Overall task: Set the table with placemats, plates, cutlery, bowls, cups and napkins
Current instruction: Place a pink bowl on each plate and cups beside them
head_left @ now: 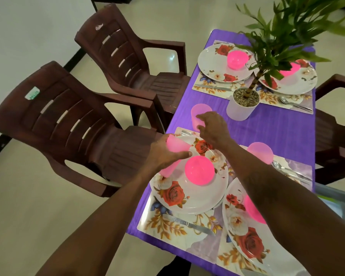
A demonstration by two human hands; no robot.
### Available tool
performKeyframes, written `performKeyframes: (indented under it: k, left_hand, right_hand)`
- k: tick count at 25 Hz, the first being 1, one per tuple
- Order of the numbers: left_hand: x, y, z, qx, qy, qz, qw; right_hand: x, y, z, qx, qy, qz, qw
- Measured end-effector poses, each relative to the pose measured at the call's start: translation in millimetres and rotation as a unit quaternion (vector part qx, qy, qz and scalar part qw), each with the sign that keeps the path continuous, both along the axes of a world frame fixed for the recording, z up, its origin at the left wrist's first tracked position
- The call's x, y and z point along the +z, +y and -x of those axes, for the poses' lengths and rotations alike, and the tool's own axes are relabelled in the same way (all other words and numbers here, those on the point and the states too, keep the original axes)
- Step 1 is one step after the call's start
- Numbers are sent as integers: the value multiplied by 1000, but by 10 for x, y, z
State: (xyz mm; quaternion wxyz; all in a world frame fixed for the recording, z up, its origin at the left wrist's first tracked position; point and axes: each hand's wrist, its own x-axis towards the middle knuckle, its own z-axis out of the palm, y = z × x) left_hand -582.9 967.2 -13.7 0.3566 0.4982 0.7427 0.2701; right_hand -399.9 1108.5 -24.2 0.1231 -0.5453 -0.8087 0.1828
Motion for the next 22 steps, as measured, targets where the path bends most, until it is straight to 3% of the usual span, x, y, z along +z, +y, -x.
performKeyframes:
  k: [3,5,9,13,18,22]
  left_hand:
    - [78,114,-81,12,15,-3,1000]
    - [189,271,-188,19,10,-18,1000]
    - [496,648,-514,-10,-7,-59,998]
    - [745,857,-959,-74,32,-76,994]
    - [805,1158,-1557,-56,77,-92,991]
    - [752,1472,-1975,-118,166,-61,977]
  right_hand:
    - [77,-142,-38,-51,173,-68,981]
    - [260,-232,-70,-29,273,-3,962]
    - [602,-329,-326,72,280,117,950]
    - [721,-186,-898,38,390,235,889]
    - [629,118,-1335,-61,452,196,868]
    - [549,380,-1851,-153,482,220,834]
